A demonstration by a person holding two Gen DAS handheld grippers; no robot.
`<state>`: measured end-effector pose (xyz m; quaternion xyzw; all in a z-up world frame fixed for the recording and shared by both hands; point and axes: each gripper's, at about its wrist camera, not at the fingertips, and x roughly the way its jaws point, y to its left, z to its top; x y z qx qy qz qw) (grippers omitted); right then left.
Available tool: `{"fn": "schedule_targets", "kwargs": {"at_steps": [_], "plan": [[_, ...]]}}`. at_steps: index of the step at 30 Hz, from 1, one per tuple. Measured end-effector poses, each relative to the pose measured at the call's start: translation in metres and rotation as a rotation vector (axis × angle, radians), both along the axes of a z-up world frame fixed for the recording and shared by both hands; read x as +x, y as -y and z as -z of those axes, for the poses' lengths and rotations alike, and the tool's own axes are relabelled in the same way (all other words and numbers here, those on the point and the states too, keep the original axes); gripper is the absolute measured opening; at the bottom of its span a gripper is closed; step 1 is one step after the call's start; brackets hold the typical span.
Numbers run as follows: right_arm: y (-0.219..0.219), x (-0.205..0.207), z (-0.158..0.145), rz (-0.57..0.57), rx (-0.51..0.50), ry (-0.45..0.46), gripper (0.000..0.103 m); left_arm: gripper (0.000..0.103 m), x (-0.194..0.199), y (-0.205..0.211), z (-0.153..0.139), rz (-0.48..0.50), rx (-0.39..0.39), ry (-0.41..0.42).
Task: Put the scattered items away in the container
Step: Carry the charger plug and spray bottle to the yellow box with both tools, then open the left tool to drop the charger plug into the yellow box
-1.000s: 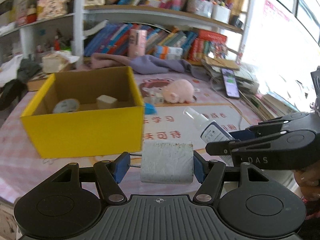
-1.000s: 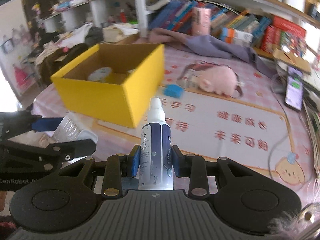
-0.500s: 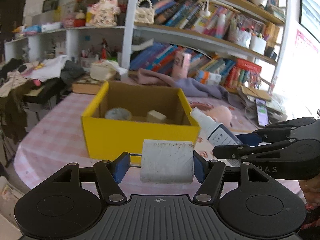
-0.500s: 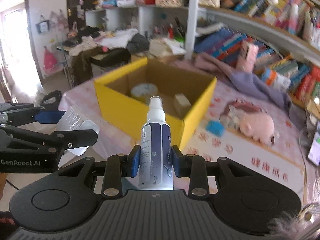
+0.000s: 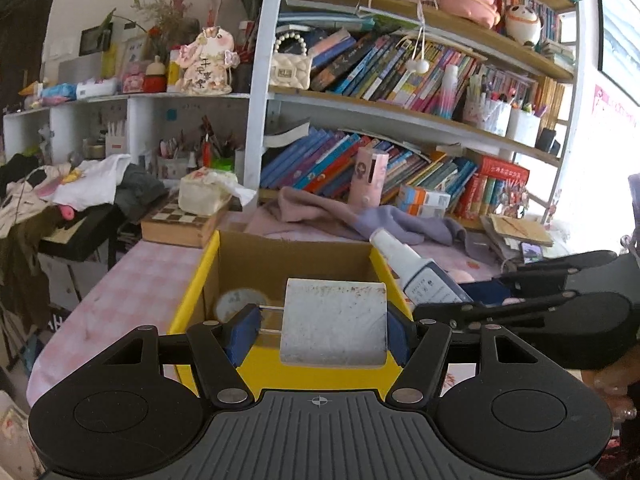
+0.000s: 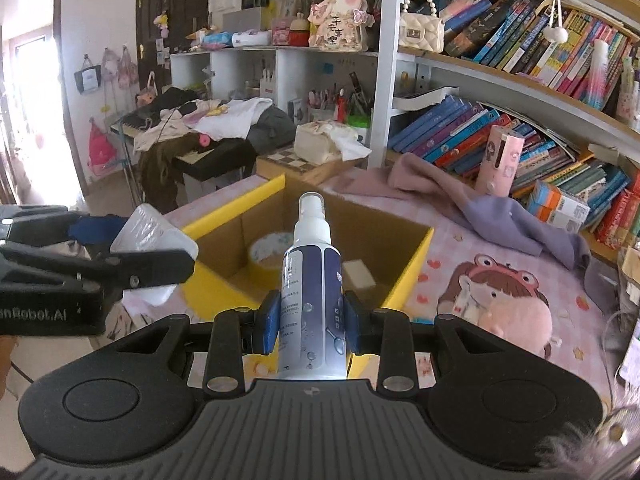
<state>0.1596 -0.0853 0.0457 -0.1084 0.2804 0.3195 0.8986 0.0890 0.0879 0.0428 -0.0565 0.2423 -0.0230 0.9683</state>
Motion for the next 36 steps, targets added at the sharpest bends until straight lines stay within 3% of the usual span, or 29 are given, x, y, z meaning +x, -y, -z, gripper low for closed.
{"fn": "schedule_targets", "kwargs": {"at_steps": [6,14,22,25,32,36], "plan": [[-0.023,0.052,0.004,-0.006,0.014,-0.027,0.030,0.065,0.047,-0.011,0.004,-0.011,0.032,-0.034],[-0.053,0.099,0.049,-0.050,-0.084,-0.123,0.030,0.065,0.101,-0.016,0.032,-0.018,0.100,-0.145],[-0.073,0.120,0.086,-0.165,-0.210,-0.209,0.030,0.065,0.133,-0.010,0.062,0.038,0.252,-0.279],[-0.080,0.126,0.093,-0.206,-0.271,-0.197,0.030,0.065,0.143,-0.007,0.069,0.057,0.303,-0.311],[-0.089,0.140,0.104,-0.255,-0.315,-0.263,0.031,0.065,0.156,-0.010,0.079,0.068,0.314,-0.371],[-0.089,0.140,0.104,-0.264,-0.314,-0.271,0.031,0.065,0.154,-0.011,0.084,0.020,0.318,-0.382]]}}
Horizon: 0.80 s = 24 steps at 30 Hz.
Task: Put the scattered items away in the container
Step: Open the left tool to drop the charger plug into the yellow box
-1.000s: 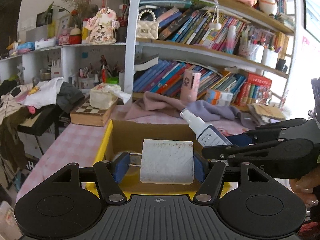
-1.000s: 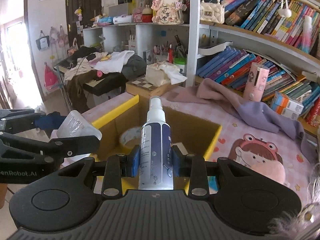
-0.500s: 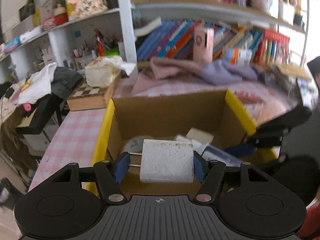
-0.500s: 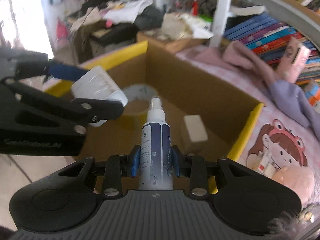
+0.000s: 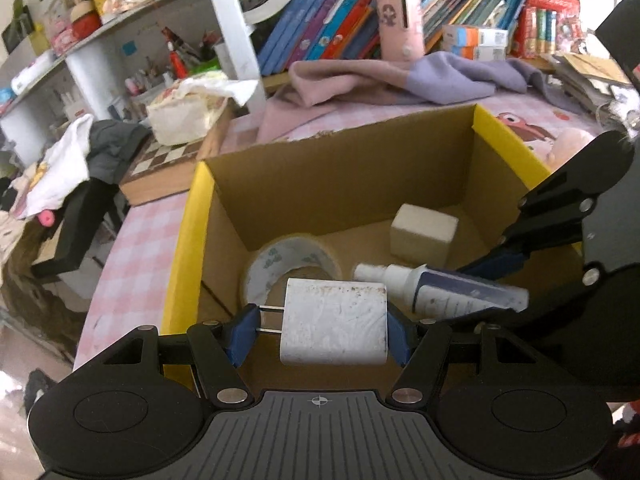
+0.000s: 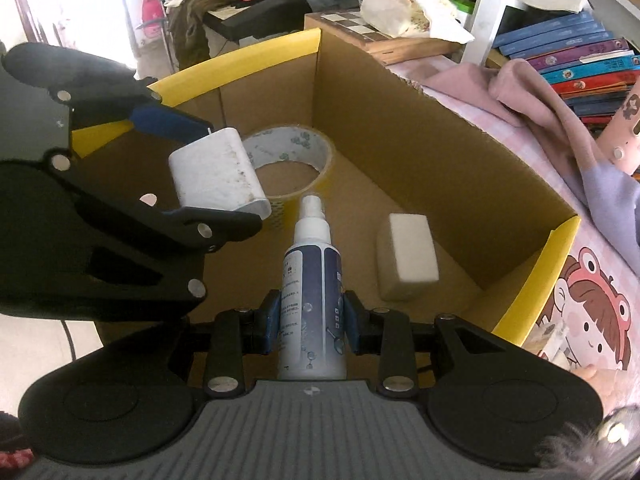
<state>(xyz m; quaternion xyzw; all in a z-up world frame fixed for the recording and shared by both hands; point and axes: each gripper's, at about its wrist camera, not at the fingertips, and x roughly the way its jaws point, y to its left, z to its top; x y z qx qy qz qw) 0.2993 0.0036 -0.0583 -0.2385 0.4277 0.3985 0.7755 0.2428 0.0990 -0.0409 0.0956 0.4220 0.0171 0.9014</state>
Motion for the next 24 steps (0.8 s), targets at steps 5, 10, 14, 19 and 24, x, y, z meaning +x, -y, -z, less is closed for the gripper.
{"fn": "schedule_targets", "kwargs": {"at_steps": [5,10,14,19,24], "plan": [[0.002,-0.002,-0.001,0.000,0.020,0.005,0.031,0.065,0.000,-0.006,0.000,-0.061,-0.037,-0.036],[0.004,-0.001,-0.004,0.019,0.053,0.008,0.033,0.066,0.005,-0.001,-0.003,-0.051,0.049,-0.067],[0.007,-0.004,-0.009,0.041,0.093,0.037,0.037,0.069,-0.003,0.012,-0.015,-0.057,0.142,0.003],[0.019,-0.011,-0.024,0.047,0.179,0.068,0.051,0.082,-0.018,0.016,-0.040,-0.103,0.083,0.134],[0.031,-0.014,-0.045,0.051,0.258,0.133,0.051,0.082,-0.028,0.022,-0.059,-0.144,0.083,0.234]]}}
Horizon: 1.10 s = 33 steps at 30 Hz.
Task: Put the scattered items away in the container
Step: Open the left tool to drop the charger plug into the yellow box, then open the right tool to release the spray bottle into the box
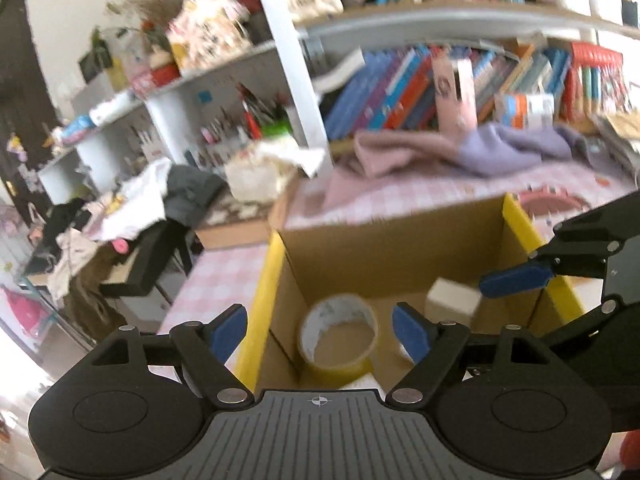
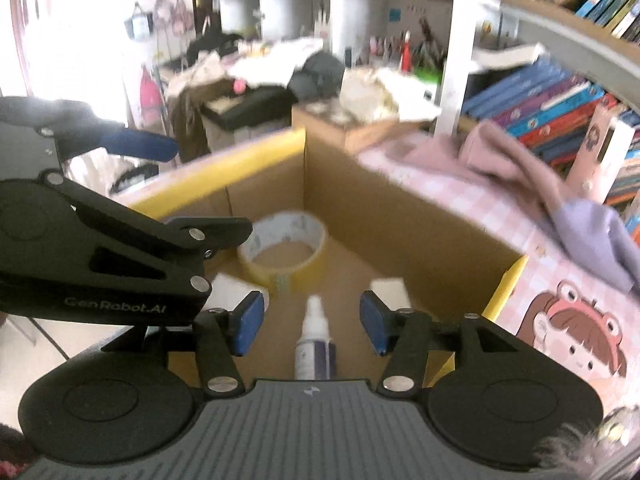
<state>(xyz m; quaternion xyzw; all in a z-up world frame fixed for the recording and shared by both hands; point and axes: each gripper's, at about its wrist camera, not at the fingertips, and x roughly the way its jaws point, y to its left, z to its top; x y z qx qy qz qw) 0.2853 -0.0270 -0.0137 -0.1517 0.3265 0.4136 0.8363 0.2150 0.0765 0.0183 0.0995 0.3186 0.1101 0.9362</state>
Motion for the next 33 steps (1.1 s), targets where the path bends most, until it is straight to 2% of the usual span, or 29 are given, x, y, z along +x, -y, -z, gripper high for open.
{"fn": "schedule_targets", "kwargs": {"at_steps": [3,6,9,12,18,23,26,29,33], "plan": [[0.008,0.000,-0.008,0.021,0.038,0.025,0.051,0.086,-0.011,0.003,-0.010,-0.024,-0.011,0.068],[0.019,-0.002,-0.016,0.041,0.057,0.051,0.051,0.089,-0.021,0.001,-0.016,-0.062,-0.086,0.121],[0.032,-0.005,-0.021,0.067,0.070,0.065,0.052,0.089,-0.026,-0.002,-0.018,-0.084,-0.176,0.141],[0.044,-0.011,-0.025,0.115,0.086,0.053,0.052,0.089,-0.034,-0.002,-0.018,-0.090,-0.211,0.138],[0.054,-0.033,-0.031,0.157,0.123,0.073,0.052,0.089,-0.062,0.000,-0.020,-0.104,-0.203,0.166],[0.055,-0.056,-0.040,0.128,0.114,0.137,0.052,0.090,-0.088,0.002,-0.034,-0.088,-0.139,0.220],[0.057,-0.070,-0.041,0.139,0.124,0.129,0.052,0.091,-0.105,0.005,-0.037,-0.093,-0.153,0.236],[0.057,-0.086,-0.039,0.153,0.126,0.125,0.052,0.091,-0.120,0.011,-0.032,-0.076,-0.158,0.218],[0.058,-0.105,-0.037,0.179,0.124,0.110,0.052,0.092,-0.145,0.019,-0.029,-0.060,-0.060,0.219]]}}
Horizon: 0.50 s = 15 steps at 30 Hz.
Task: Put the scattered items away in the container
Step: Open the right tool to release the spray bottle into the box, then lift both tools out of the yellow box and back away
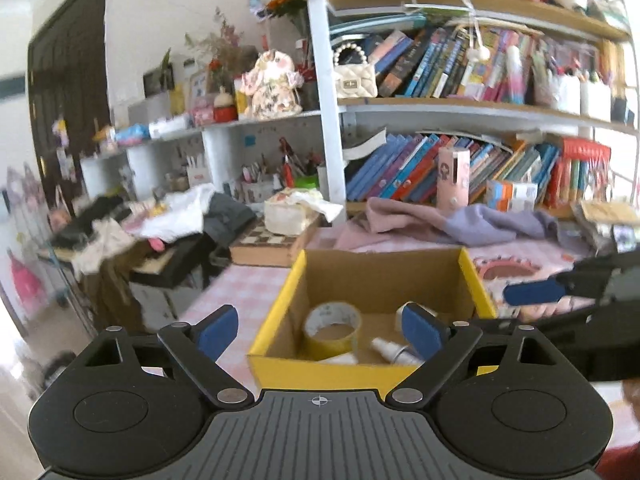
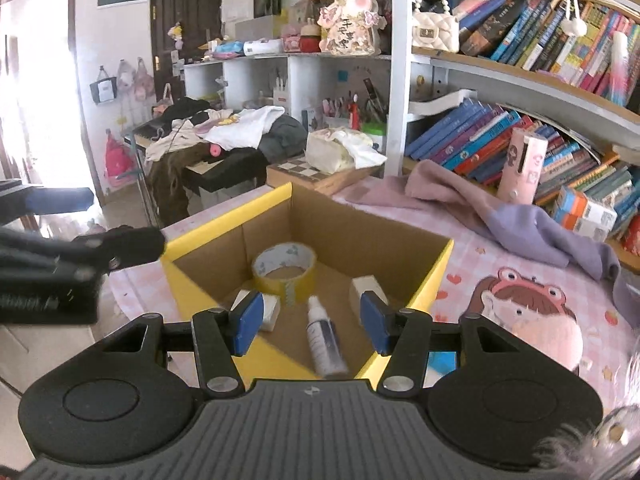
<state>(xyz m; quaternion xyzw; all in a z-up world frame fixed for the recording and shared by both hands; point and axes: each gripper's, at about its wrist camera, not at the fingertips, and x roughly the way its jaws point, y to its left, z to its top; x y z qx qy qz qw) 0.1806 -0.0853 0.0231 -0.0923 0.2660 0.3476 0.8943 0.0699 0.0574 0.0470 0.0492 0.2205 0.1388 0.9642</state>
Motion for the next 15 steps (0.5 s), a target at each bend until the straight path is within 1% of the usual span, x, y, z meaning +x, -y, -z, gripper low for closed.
{"fn": "schedule_targets", "kwargs": {"at_steps": [1,3,6,10,12,15], "plan": [[0.000,-0.006,0.001,0.007,-0.001,-0.003,0.052,0.094,-0.007,0.001,0.001,-0.010,0.017,0.005],[0.001,-0.017,0.006,0.018,-0.008,-0.015,0.052,0.095,-0.021,0.001,0.002,-0.037,0.015,0.009],[0.001,-0.043,0.014,0.002,-0.039,-0.035,0.052,0.096,-0.044,0.004,0.010,-0.072,-0.040,0.008],[0.007,-0.076,0.018,-0.014,-0.058,-0.024,0.052,0.096,-0.072,0.009,0.025,-0.099,-0.116,-0.028],[0.010,-0.087,0.019,-0.010,-0.062,-0.024,0.052,0.096,-0.082,0.011,0.029,-0.108,-0.126,-0.048],[0.012,-0.101,0.020,-0.010,-0.072,-0.019,0.052,0.096,-0.093,0.013,0.030,-0.123,-0.126,-0.052]]}}
